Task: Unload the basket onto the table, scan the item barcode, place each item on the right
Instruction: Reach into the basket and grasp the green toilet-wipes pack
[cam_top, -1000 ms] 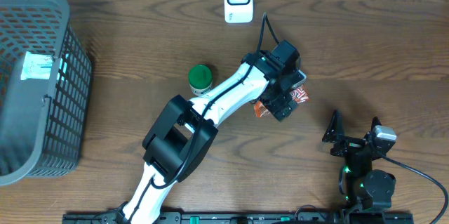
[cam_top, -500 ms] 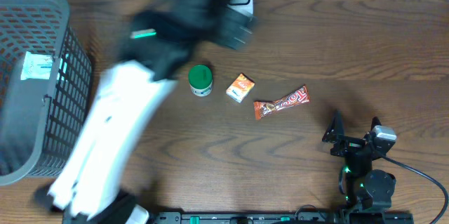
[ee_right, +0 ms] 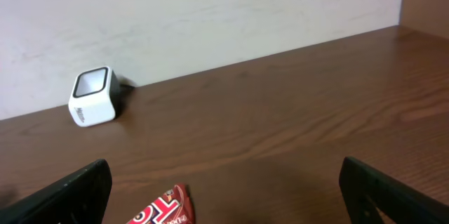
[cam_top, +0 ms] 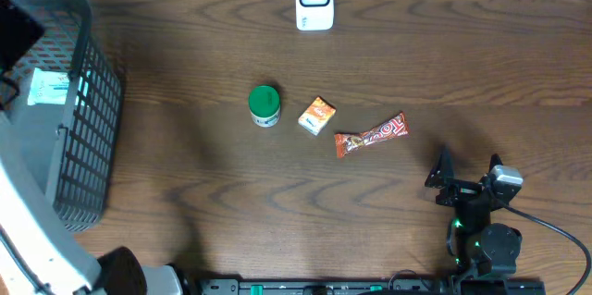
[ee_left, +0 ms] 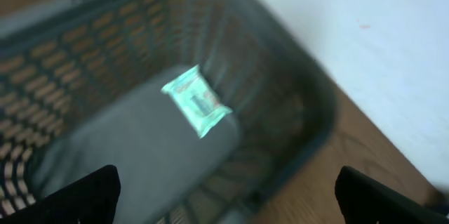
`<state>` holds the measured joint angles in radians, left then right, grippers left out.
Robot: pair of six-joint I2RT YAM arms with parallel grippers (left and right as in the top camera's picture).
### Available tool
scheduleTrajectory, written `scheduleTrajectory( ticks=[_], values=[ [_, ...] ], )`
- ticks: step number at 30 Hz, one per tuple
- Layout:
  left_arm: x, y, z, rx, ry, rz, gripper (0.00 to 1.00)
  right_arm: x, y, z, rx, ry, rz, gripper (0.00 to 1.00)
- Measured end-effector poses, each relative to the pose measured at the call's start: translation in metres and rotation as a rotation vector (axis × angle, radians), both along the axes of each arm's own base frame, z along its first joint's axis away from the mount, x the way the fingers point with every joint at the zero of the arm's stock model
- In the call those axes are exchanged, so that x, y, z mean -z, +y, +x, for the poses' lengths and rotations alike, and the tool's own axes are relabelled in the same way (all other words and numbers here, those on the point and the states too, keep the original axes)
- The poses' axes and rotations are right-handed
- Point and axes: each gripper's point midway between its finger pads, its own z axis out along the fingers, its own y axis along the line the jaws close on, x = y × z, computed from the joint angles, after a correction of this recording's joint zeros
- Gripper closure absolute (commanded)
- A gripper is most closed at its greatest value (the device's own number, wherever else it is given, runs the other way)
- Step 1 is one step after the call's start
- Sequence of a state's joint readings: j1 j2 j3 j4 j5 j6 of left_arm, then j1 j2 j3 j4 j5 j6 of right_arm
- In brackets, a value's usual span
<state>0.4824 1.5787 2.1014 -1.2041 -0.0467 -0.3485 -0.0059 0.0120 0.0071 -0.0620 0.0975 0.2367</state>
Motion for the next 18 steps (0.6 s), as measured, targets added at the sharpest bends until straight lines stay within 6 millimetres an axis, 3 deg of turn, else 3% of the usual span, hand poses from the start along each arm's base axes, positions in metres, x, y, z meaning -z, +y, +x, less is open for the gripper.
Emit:
scheduleTrajectory(
  ticks=[10,18],
  values=[
    [0.111,0.062,0.044,-0.115,-0.001,-0.172,0.02,0.0,0.0,0.0,0.0,0.0,0.0,0.01],
    [0.196,0.075,0.065,-0.101,-0.125,-0.264,0.02,0.0,0.0,0.0,0.0,0.0,0.0,0.01]
  ],
)
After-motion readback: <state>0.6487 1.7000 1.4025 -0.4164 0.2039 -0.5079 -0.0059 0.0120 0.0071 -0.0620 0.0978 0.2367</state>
